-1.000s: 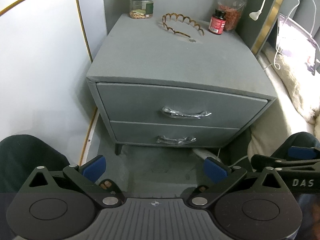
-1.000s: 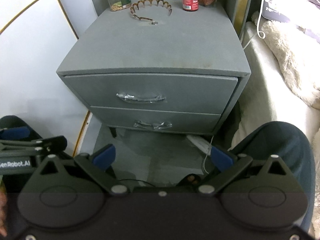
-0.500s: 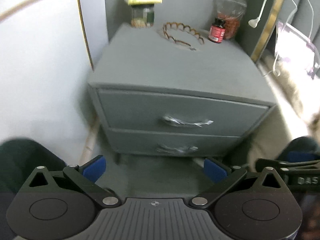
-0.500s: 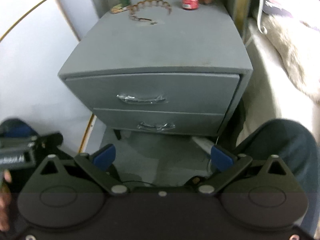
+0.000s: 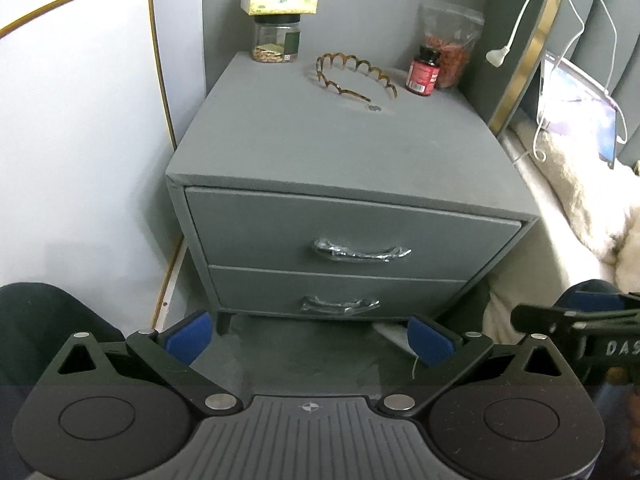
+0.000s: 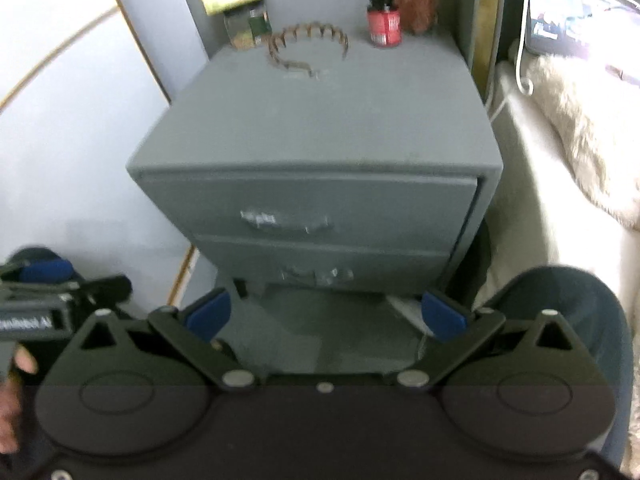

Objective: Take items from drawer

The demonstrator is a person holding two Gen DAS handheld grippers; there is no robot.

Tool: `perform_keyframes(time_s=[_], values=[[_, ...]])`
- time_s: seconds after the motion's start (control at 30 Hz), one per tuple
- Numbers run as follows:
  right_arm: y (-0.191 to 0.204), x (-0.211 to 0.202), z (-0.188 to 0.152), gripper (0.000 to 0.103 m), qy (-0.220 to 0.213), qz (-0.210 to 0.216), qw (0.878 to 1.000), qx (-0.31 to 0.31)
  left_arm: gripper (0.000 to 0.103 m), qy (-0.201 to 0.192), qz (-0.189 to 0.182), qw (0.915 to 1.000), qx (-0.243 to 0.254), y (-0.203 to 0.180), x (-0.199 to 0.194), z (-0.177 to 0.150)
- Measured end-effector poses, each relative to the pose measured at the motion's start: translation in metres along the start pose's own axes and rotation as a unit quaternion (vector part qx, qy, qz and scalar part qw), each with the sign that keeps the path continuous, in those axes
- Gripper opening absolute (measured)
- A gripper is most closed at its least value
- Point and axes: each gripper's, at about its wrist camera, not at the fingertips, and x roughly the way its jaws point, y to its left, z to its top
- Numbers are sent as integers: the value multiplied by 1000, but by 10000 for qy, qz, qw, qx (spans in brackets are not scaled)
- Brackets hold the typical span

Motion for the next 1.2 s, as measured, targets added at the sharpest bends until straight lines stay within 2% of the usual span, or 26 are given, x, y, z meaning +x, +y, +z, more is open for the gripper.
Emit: perform_keyframes(time_s=[0.03, 0.07, 0.3, 0.5, 1.2], values=[[1, 0, -1, 91, 8, 47, 10000, -9, 103, 10, 42, 10000, 11, 0, 0, 0], [1, 1, -1, 90, 12, 119, 9999, -5, 103, 8, 51, 10000, 7, 0, -1, 0], [8, 8, -2, 92, 225, 205, 9993, 199, 103, 189, 165, 9996, -129, 6, 8, 0], [11, 5, 1, 89, 137, 131, 9998, -6, 103, 169, 135, 9998, 15, 3, 8, 1], [10, 3, 2, 90, 65, 90, 9999, 62, 103, 172, 10, 9998, 50, 5, 9, 3]])
